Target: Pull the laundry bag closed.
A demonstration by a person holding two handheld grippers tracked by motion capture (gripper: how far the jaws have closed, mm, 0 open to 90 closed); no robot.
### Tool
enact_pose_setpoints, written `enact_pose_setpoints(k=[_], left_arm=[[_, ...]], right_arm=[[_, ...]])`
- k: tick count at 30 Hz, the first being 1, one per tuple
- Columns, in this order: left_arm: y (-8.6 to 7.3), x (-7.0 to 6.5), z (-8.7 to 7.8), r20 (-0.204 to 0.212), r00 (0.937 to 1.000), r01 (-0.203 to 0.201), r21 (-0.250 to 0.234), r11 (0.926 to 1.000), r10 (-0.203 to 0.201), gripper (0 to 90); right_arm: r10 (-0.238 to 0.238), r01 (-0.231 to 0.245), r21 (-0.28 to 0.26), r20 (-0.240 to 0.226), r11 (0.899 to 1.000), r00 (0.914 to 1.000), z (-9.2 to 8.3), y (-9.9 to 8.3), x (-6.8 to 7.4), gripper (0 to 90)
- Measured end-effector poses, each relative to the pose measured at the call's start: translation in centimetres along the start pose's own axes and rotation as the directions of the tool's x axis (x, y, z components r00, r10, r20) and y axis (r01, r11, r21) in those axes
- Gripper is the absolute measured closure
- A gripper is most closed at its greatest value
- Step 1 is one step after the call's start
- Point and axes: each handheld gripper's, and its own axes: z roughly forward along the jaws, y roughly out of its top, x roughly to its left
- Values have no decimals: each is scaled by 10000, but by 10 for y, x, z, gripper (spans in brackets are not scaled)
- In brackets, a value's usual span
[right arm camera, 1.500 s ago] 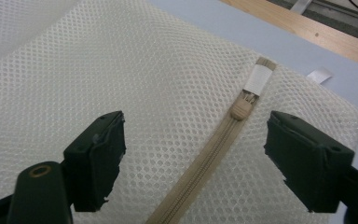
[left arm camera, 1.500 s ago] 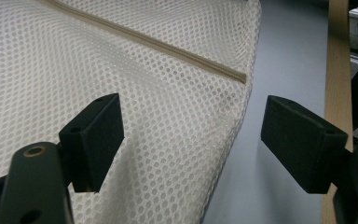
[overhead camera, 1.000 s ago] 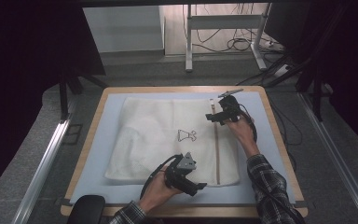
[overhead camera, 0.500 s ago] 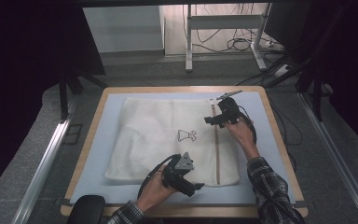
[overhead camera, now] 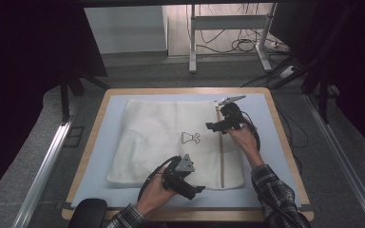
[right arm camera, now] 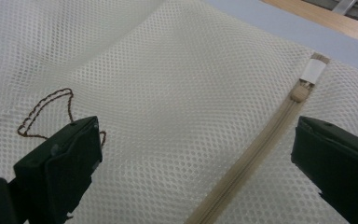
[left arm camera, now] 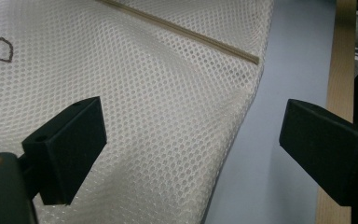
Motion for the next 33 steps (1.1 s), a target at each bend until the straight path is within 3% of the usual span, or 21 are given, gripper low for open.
enact_pose_setpoints(k=[19,23,33], left_arm=[[-5,5,-7,-272,9996,92,-56,9999,-94,27],[-5,6,-10,-326,9994,-69,47,10000,71,21],[-8,10,-20,-335,9989,-335,-298,9990,325,14]], right_arm=[[-266,266,57,-30,9996,9996,-16,-10,16,13],[-289,289,54,-42,9996,9996,-18,-12,17,12],[-472,471,-145,-66,9988,9989,-33,-16,26,11]])
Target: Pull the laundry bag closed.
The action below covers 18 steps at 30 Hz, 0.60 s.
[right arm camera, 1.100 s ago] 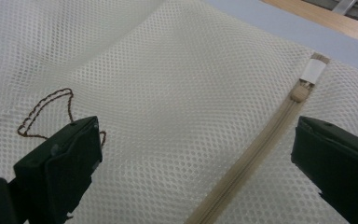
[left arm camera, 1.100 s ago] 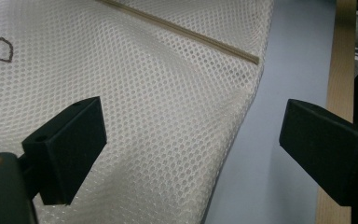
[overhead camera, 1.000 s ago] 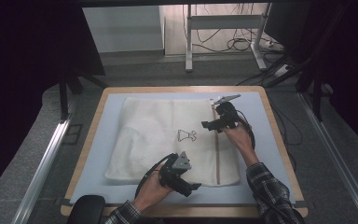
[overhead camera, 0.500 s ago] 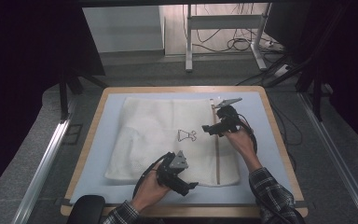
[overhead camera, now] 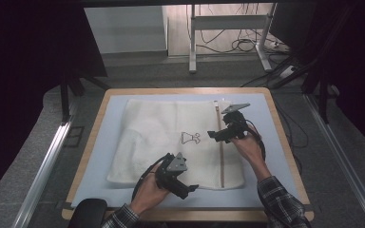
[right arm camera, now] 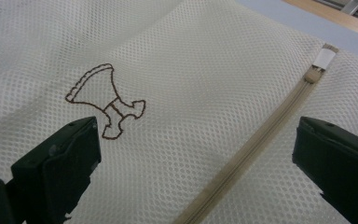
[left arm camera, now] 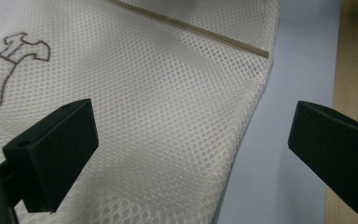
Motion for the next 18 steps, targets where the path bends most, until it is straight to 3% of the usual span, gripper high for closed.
enact_pose_setpoints(k=[5,9,18], left_arm=[[-3,5,-6,-94,9997,242,-254,9994,-244,14],[-5,9,-9,-310,9995,103,-129,9999,-107,19],[-8,15,-17,-185,9984,522,-703,9962,-536,21]], right_arm=[[-175,176,-53,43,9998,9998,-5,-3,5,10],[-296,296,-90,70,9995,9995,-9,-5,9,8],[-491,491,-270,-16,9984,9988,-16,-12,17,2]])
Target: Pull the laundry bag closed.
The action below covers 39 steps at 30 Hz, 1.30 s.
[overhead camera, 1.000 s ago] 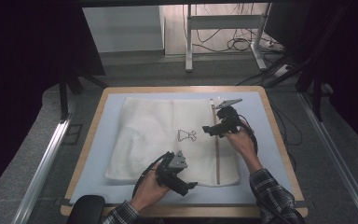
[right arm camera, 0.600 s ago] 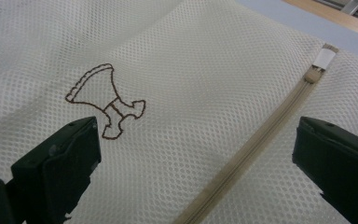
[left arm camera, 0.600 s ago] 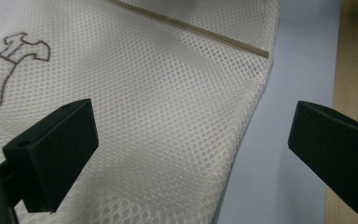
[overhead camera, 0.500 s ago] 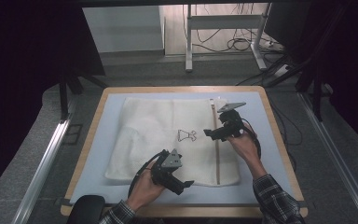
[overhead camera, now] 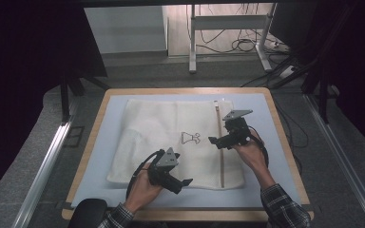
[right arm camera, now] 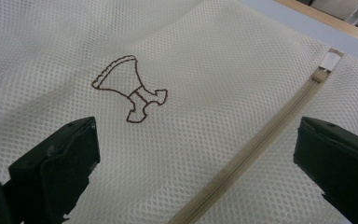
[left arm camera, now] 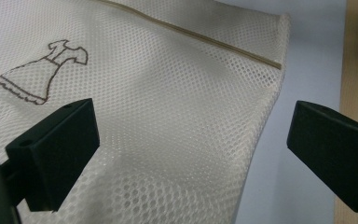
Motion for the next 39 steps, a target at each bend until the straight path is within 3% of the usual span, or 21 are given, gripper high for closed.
enact_pose_setpoints(k=[7,19,39], left_arm=[[-4,8,-8,-102,9991,419,55,9991,-418,17],[-10,11,-20,-891,9957,267,300,9992,-240,15],[-21,19,-39,-1457,9885,472,382,9982,-412,16]], right_arm=[[-74,73,-71,-112,9999,9999,-6,-5,8,2],[-268,268,-7,-272,9996,9993,-13,-15,24,3],[-722,709,-341,-373,9969,9967,-36,-32,50,4]])
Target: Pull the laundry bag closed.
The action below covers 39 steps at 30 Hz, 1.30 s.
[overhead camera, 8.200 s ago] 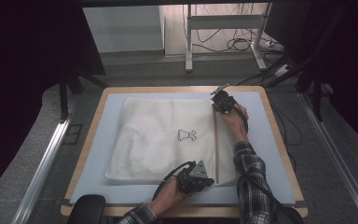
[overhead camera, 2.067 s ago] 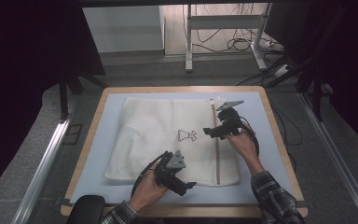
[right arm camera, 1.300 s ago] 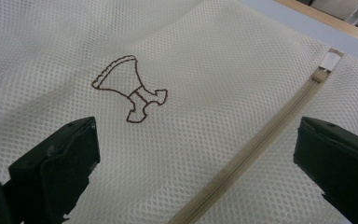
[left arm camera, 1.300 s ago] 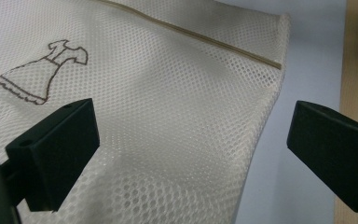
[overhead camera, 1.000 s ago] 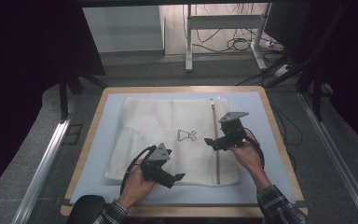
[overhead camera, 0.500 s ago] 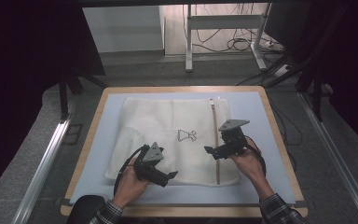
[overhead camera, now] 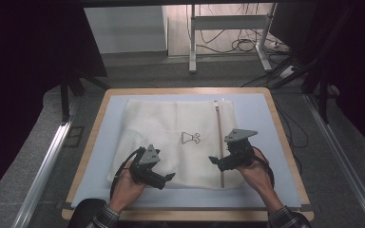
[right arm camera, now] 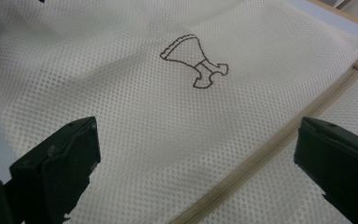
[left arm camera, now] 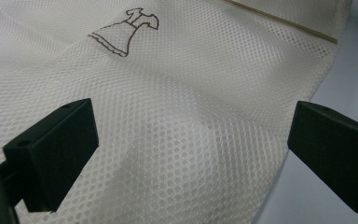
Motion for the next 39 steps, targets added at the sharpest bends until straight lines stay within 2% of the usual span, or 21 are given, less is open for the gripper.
enact_pose_setpoints(k=[5,10,15,25,39], left_arm=[[-2,1,-5,-147,9999,-21,-55,10000,20,15],[-6,4,-13,-323,9995,68,-216,9997,-75,15],[-9,5,-17,-438,9990,78,-209,9998,-87,13],[-15,8,-26,-706,9974,130,-287,9995,-150,8],[-24,11,-36,-909,9954,273,-482,9985,-316,2]], right_arm=[[-153,155,-116,99,9998,9998,-6,-5,3,4],[-172,191,-548,344,9983,9993,-18,-12,5,0],[-67,89,-590,382,9982,9992,-24,-17,6,0],[418,-400,-669,261,9970,9988,-39,-32,6,0],[677,-628,-802,594,9948,9959,-63,-48,5,0]])
